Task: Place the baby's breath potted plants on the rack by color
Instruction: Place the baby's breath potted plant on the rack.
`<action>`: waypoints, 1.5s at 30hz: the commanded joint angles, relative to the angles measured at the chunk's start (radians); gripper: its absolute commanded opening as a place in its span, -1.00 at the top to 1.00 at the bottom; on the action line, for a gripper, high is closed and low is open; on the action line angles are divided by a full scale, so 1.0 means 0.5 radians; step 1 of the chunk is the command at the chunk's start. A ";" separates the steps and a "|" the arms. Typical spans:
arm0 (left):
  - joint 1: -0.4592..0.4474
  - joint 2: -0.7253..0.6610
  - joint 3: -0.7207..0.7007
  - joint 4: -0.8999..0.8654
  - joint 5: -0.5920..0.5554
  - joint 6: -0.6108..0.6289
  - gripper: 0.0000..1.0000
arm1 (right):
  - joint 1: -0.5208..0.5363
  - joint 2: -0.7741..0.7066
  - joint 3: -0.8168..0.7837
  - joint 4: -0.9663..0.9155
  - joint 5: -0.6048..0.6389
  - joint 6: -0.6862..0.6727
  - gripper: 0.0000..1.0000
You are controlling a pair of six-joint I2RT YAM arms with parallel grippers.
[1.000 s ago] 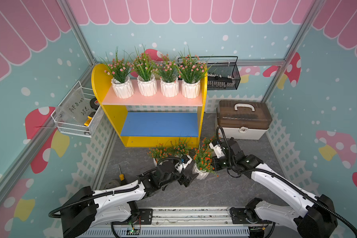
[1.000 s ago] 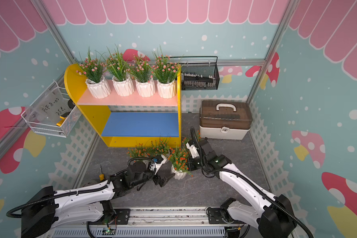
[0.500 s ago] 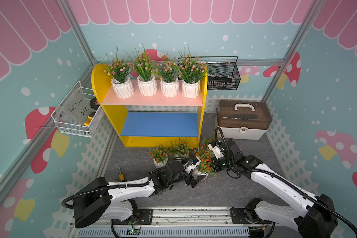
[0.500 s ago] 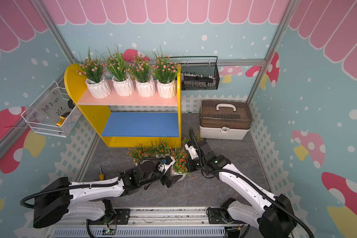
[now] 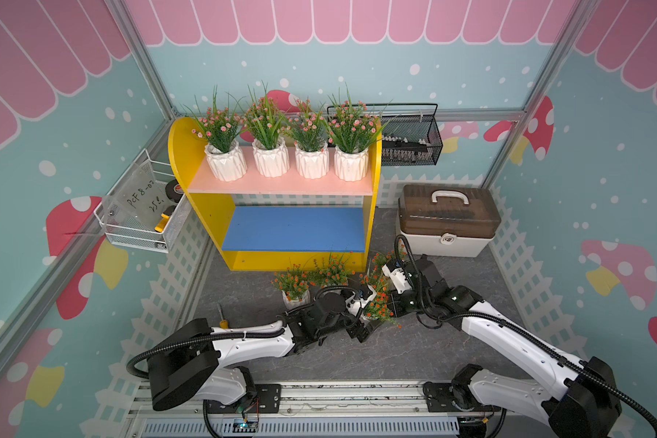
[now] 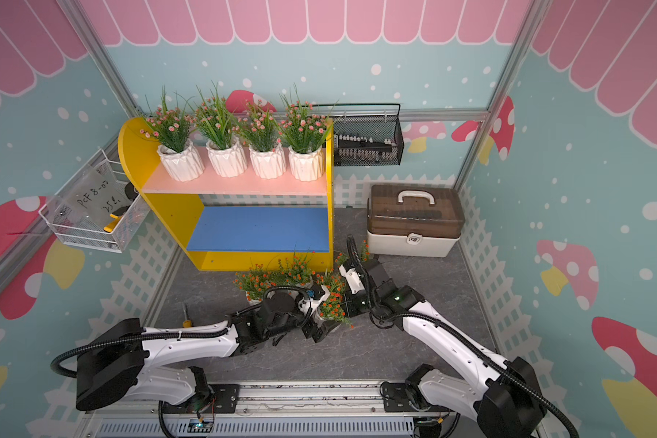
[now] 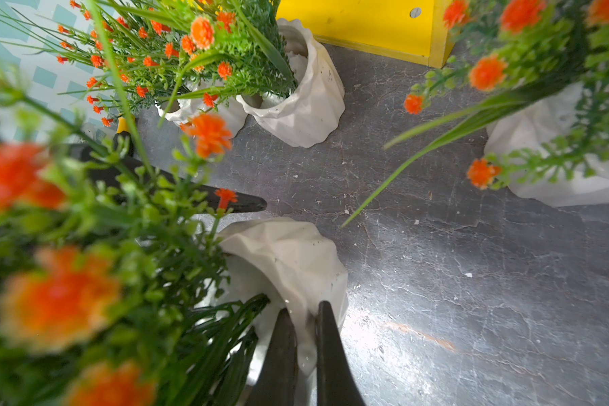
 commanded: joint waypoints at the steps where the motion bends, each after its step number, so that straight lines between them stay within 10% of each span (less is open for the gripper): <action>1: -0.002 0.043 0.065 0.043 -0.024 -0.004 -0.93 | 0.029 -0.061 0.043 0.109 -0.089 -0.028 1.00; 12: -0.004 0.088 0.129 -0.006 -0.003 0.001 -0.74 | 0.032 -0.047 -0.002 0.114 -0.071 -0.038 1.00; 23: -0.003 0.090 0.146 -0.044 0.016 -0.013 -0.14 | 0.032 -0.029 -0.031 0.102 -0.004 -0.049 1.00; 45: 0.001 -0.099 0.173 -0.318 -0.175 0.023 0.15 | -0.140 -0.391 0.066 -0.250 0.351 -0.116 0.36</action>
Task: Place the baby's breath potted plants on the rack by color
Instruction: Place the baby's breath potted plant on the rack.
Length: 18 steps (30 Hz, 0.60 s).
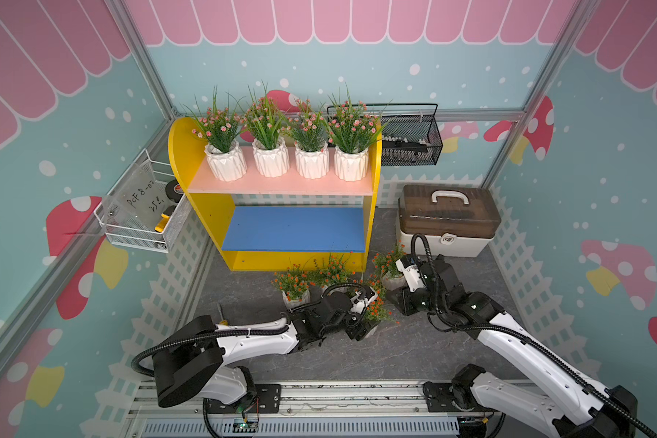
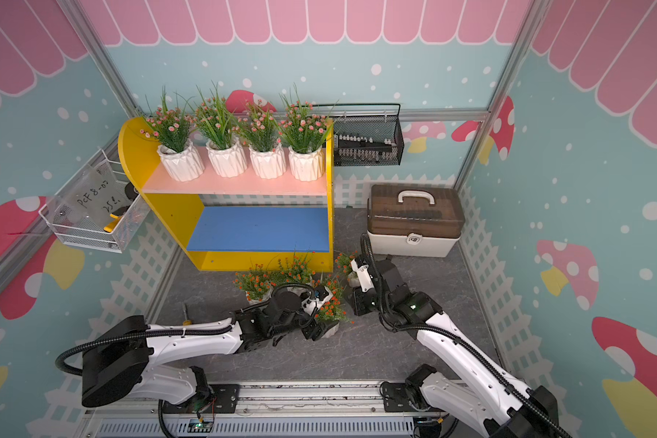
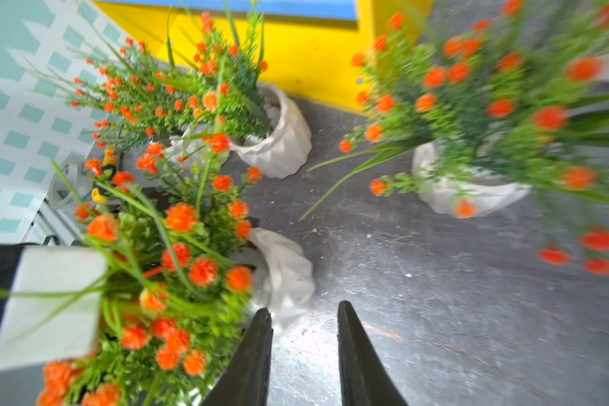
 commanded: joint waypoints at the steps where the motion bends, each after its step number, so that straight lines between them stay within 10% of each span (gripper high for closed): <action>1: 0.009 -0.149 0.087 -0.020 -0.103 0.033 0.16 | -0.074 -0.096 0.044 -0.143 0.101 -0.050 0.36; 18: 0.163 -0.457 0.531 -0.695 -0.438 0.009 0.26 | -0.271 -0.361 -0.011 -0.332 0.194 -0.076 0.27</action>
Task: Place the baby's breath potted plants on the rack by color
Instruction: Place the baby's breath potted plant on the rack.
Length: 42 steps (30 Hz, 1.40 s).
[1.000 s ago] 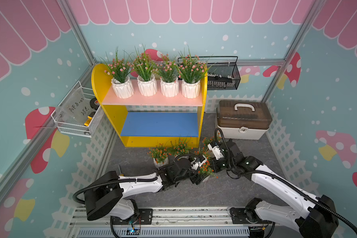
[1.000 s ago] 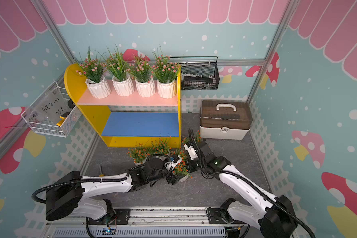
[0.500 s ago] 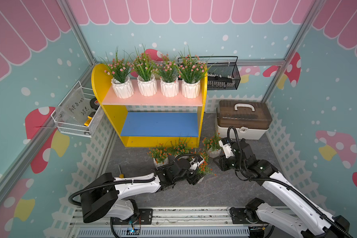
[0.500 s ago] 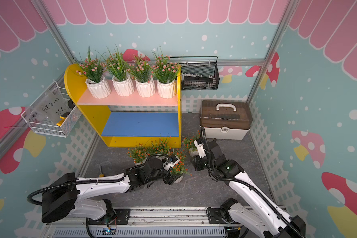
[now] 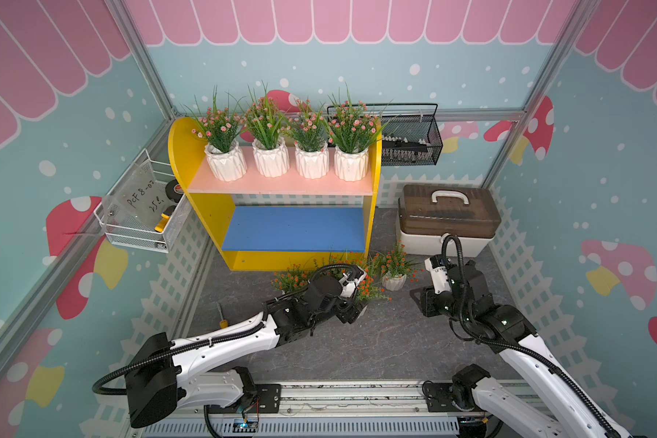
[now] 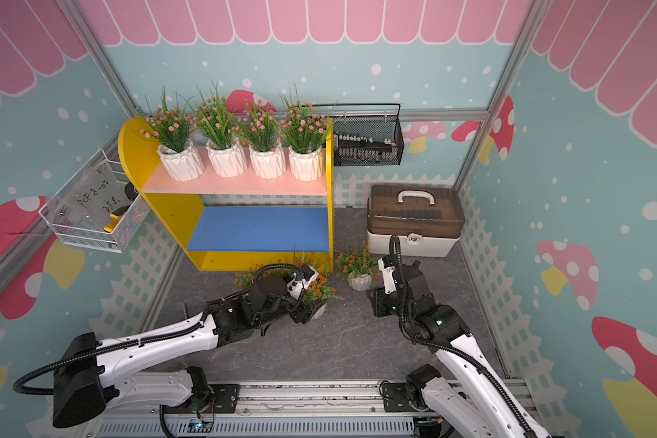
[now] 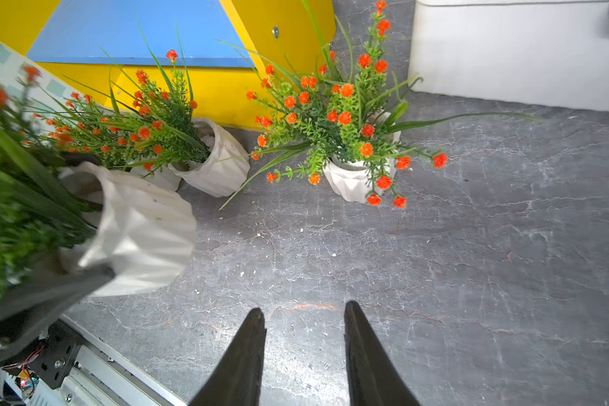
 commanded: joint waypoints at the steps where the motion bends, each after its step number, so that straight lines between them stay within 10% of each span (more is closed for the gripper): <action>1: 0.068 -0.096 0.203 -0.079 -0.158 0.004 0.26 | -0.017 -0.013 -0.008 -0.051 0.013 -0.044 0.27; 42: 1.733 0.553 0.845 0.092 -0.012 -0.102 0.30 | -0.080 -0.015 -0.011 -0.051 -0.076 -0.096 0.26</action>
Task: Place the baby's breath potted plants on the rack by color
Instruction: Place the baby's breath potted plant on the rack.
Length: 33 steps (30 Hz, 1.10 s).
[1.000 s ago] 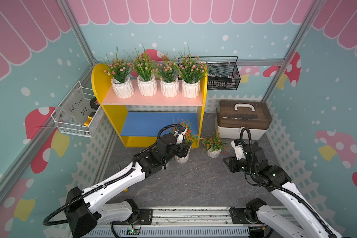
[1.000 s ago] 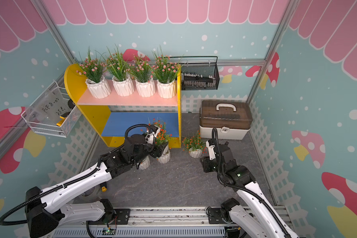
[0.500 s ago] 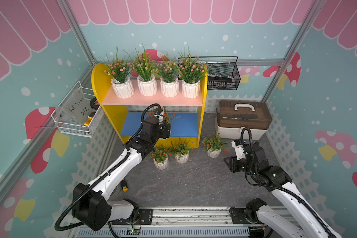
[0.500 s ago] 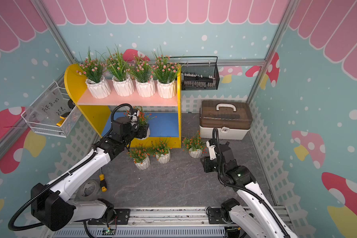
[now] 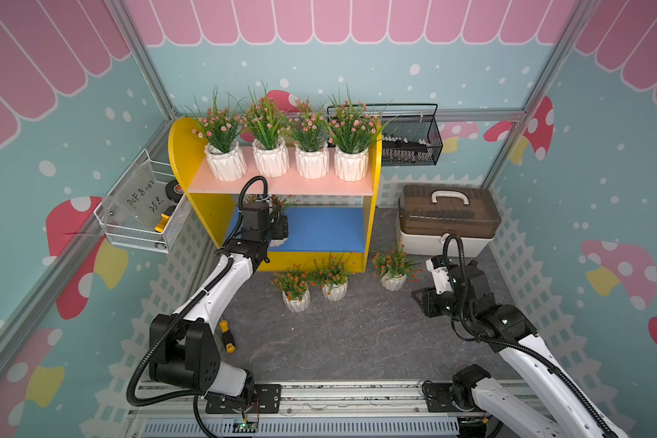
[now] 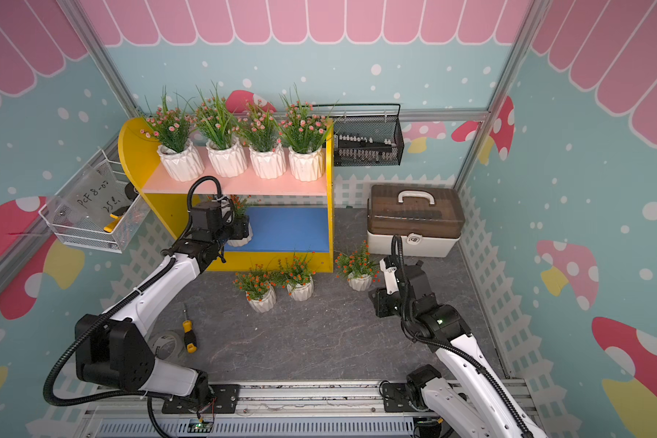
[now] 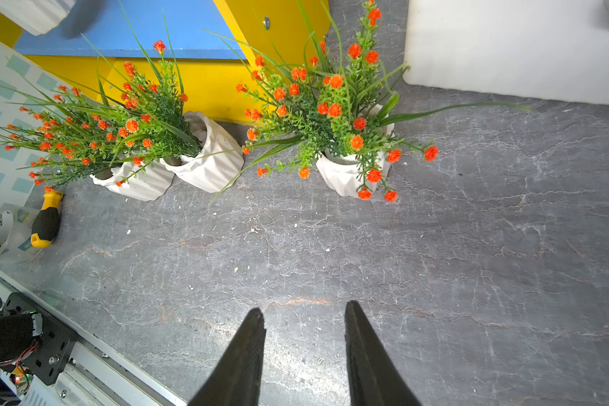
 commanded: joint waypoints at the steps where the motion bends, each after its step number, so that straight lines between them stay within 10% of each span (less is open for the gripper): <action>1: 0.105 0.037 0.139 0.218 0.018 -0.068 0.30 | -0.015 -0.015 -0.007 -0.024 -0.017 -0.038 0.26; 33: 0.389 0.117 -0.062 0.455 -0.189 -0.152 0.37 | -0.025 -0.028 -0.013 -0.012 -0.048 -0.045 0.26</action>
